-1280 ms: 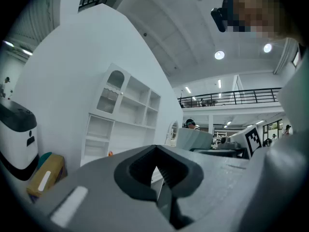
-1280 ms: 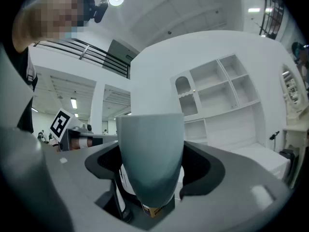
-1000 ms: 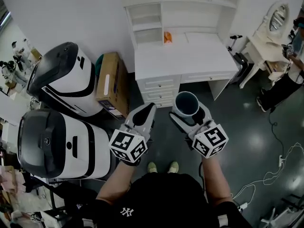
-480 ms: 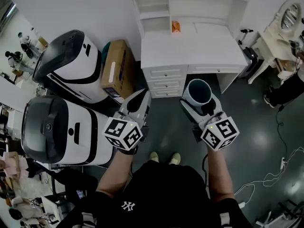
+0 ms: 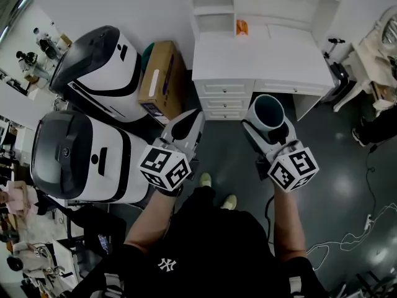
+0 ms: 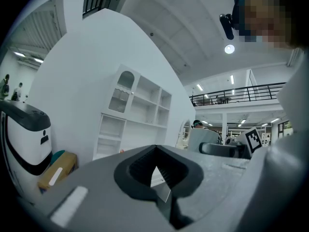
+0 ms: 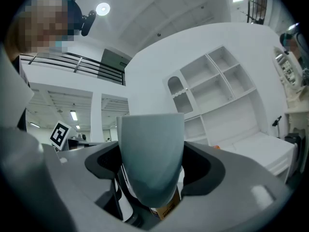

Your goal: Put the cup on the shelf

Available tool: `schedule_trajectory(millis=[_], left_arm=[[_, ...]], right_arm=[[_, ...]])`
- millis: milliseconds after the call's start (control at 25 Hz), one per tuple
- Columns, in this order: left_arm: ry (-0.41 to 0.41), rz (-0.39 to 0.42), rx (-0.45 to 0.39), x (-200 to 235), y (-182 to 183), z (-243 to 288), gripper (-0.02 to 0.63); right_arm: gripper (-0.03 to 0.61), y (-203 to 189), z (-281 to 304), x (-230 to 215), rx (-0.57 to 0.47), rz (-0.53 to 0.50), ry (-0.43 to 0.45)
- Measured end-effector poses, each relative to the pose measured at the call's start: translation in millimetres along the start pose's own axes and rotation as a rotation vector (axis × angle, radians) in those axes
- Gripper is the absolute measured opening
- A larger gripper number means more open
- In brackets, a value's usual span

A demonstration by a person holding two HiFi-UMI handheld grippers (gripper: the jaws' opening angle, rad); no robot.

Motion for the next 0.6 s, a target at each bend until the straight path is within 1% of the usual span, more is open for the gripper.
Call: schedule_trajectory(millis=[120,280,480,600], left_arm=[[0.012,-0.002,-0.001,12.2,-0.3,5.2,0.0],[0.021,-0.008,-0.001,38.6,-3.9,18.5,0.002],[0.024,-0.02,-0.007,90.5,-5.8,44.6,0.002],[0.009,-0.041,-0.001,127.9,-7.3,69.2,0.001]], right_arm=[[0.391,-4.8,14.7,-4.2,0.008,0.006,0.008],[0.391,-16.4,43.9,-11.9,0.033,0.007,0.008],[0.391,-30.3,99.1,-21.2,0.058,-0.005,0.006],[0.391,-39.9,140.4,-30.1,0.07,-0.002,0.0]])
Point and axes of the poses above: the fingertips, and each gripper's own axes: z forward along the fingers, x to its left, y out of its top, the point moved 8 cm from there along -z, backward along the fingers, and after that the axes turned 10 degrees about -x, right-handed, at the moved point
